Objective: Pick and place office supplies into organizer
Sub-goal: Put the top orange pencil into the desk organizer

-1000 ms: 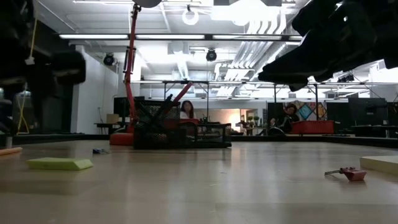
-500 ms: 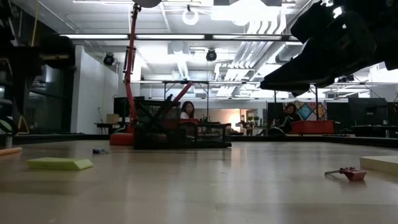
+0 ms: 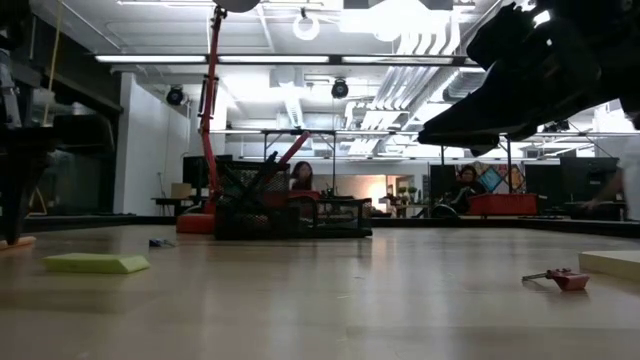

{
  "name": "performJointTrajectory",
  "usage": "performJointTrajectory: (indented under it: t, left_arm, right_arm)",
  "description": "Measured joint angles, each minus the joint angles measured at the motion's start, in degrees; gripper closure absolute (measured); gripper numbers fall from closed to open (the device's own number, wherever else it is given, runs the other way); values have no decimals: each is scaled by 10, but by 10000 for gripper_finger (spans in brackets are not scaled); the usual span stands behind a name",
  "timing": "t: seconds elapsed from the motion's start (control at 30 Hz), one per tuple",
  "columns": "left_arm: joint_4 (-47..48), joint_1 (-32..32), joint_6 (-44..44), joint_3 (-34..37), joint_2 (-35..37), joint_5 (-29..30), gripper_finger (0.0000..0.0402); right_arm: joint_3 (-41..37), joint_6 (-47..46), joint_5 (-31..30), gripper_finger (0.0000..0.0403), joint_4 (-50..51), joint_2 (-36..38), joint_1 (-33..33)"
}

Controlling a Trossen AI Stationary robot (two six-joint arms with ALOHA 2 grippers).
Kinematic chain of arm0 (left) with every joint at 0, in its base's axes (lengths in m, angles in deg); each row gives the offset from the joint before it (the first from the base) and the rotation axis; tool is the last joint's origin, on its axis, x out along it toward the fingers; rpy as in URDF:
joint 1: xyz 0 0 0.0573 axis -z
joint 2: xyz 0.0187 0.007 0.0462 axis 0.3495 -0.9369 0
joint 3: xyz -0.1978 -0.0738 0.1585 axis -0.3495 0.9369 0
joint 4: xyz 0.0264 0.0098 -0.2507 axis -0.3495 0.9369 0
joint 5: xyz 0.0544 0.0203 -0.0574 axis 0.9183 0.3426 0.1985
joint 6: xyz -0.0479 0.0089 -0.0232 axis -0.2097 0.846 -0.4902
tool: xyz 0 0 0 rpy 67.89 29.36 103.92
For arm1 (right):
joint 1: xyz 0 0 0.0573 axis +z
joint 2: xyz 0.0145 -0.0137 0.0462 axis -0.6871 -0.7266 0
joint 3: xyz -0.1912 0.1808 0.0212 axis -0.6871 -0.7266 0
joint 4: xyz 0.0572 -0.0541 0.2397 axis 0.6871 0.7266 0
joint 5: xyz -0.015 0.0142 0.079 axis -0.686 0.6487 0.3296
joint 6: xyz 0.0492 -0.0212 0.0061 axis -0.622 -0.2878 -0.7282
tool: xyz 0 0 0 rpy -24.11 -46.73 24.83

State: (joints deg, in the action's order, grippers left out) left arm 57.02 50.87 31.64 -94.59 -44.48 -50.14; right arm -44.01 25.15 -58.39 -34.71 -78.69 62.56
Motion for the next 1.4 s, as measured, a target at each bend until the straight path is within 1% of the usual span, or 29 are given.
performJointTrajectory:
  t: [0.17, 0.23, 0.3, 0.37, 0.5, 0.57, 0.8, 0.97, 1.07, 1.2, 1.4]
  left_arm:
    - [-3, 0, 0, 1, 0, 2, 287]
    - [-6, 0, 1, 1, -1, 2, 294]
    - [-13, -4, 23, 2, -1, 1, 310]
    - [-21, -12, 43, 2, -1, -13, 330]
    - [-29, -41, 56, 2, -2, -48, 377]
    - [-42, -59, 54, 1, -2, -59, 393]
    - [-105, -106, 27, 3, -5, -88, 399]
    - [-136, -118, 24, 3, -6, -93, 401]
    - [-135, -118, 23, 3, -6, -88, 401]
    - [-131, -117, 8, 2, -5, -87, 401]
    - [-110, -117, -5, -17, -5, -88, 401]
  right_arm:
    - [0, 0, -2, 281, 0, 0, 0]
    - [0, 0, -2, 281, 0, 0, 0]
    - [0, 0, -2, 281, 0, 0, 0]
    - [0, 2, -2, 281, 0, 0, 0]
    - [0, -1, -4, 281, 0, 0, 0]
    - [0, -6, -4, 281, 0, 0, 0]
    - [0, -11, -3, 281, 0, 0, 0]
    - [0, -11, -3, 281, 1, 0, 0]
    - [0, -11, -7, 281, 2, 0, 0]
    - [0, -11, -35, 281, 9, 0, 0]
    - [0, -16, -57, 281, 18, 0, 0]
